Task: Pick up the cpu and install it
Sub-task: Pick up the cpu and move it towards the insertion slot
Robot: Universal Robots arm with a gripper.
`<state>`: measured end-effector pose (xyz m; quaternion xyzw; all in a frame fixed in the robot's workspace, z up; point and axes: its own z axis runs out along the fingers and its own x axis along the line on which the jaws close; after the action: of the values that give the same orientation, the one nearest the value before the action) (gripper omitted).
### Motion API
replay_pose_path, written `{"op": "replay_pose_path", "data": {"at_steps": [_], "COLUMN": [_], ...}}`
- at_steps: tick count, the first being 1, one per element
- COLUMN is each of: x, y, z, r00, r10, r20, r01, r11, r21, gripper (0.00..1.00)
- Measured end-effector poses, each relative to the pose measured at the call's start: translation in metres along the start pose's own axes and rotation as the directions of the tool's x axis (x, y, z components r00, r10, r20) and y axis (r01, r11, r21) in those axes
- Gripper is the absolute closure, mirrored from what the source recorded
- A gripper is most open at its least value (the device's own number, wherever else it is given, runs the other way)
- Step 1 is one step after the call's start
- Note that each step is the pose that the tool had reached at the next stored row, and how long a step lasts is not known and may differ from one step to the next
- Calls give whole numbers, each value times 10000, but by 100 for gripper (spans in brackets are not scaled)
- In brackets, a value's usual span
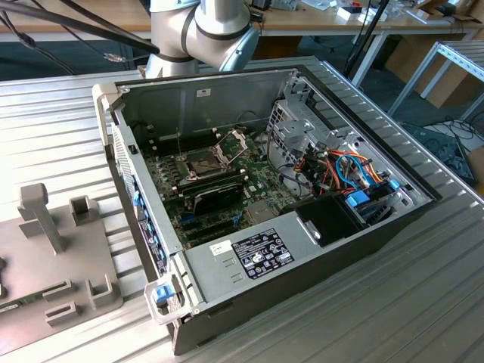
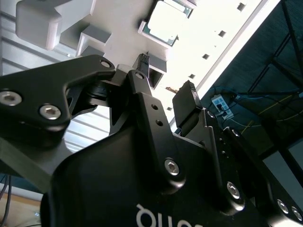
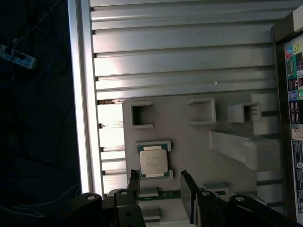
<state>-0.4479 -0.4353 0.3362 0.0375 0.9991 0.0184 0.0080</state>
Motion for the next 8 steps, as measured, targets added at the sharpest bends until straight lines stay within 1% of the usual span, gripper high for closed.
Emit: {"op": "replay_pose_path", "data": {"at_steps": [8], "x": [0], "y": [-1], "z": [15], "r00": [10000], "r10": [0], "r20": [0], "r01": [0], "r11": [10000], "r21": [0], "gripper": [52]}}
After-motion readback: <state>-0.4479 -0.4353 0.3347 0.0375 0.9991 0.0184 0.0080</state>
